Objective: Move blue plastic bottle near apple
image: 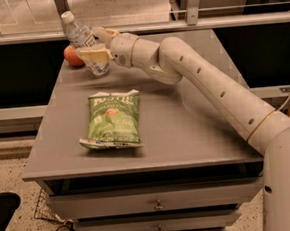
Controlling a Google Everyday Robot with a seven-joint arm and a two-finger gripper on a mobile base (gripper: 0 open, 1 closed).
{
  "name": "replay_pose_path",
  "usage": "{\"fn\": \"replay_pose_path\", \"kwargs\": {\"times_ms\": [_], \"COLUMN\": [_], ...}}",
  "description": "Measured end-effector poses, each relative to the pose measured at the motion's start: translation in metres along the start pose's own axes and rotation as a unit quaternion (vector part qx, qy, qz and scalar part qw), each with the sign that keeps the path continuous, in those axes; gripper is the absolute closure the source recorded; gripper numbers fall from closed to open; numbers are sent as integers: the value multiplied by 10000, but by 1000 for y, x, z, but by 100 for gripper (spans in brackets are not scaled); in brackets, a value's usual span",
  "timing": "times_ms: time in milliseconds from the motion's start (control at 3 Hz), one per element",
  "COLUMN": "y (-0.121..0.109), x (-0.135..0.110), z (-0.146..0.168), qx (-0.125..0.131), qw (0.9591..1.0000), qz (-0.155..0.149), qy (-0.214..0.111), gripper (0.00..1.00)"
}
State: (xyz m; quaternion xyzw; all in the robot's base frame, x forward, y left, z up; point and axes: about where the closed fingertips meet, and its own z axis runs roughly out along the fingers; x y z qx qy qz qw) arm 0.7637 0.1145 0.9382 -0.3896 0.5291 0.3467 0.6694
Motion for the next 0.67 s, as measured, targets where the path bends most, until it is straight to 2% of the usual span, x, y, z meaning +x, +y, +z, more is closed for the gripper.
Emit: {"fn": "replay_pose_path", "kwargs": {"times_ms": [333,667], "y": [1,2], "x": [0,0], "z": [2,2], "qx": [-15,-16], "qw": [10000,10000], "qz": [2,2], "qy": [-5,-5], "gripper": [0,0]}}
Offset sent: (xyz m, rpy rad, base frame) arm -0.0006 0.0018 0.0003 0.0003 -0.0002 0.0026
